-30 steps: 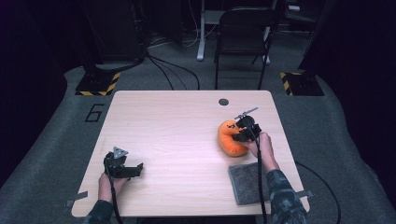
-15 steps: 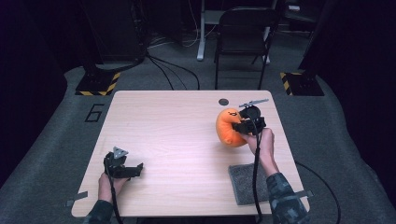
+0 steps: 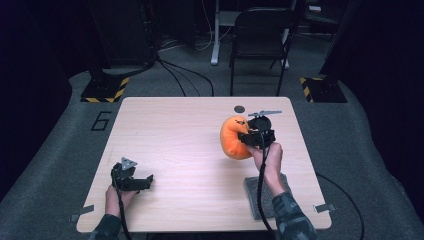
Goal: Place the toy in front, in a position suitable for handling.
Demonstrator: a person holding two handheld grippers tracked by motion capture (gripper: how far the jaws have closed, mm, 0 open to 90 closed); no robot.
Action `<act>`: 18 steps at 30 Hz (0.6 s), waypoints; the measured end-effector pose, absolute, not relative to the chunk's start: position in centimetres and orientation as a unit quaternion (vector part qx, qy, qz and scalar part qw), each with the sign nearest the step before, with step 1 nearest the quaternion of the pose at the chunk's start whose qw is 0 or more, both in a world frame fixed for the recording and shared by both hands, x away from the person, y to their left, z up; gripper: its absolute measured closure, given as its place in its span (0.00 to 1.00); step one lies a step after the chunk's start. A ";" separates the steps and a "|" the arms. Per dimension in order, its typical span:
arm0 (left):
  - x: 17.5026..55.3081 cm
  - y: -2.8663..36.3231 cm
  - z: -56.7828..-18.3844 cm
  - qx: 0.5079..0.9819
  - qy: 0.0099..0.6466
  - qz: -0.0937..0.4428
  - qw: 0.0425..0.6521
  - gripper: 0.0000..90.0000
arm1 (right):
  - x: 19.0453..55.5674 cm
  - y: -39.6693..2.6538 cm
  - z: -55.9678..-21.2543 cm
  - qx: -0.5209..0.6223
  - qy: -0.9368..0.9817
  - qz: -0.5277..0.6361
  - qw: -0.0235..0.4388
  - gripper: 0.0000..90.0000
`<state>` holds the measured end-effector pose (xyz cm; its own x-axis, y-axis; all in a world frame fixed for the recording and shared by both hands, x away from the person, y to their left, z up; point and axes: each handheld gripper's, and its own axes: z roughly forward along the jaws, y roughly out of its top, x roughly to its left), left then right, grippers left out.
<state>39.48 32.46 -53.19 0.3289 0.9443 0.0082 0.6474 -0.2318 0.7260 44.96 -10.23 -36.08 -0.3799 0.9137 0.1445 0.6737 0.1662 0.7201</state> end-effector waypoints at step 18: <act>39.5 32.5 -53.2 0.750 0.530 0.232 0.322 0.00 | 46.5 -7.9 -44.1 0.596 0.727 0.312 0.140 0.70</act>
<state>39.49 32.47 -53.21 0.3309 0.9436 0.0065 0.6452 -0.2313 0.7281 46.52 -7.91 -44.05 -0.2508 0.9533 0.1684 0.7784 0.0952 0.6206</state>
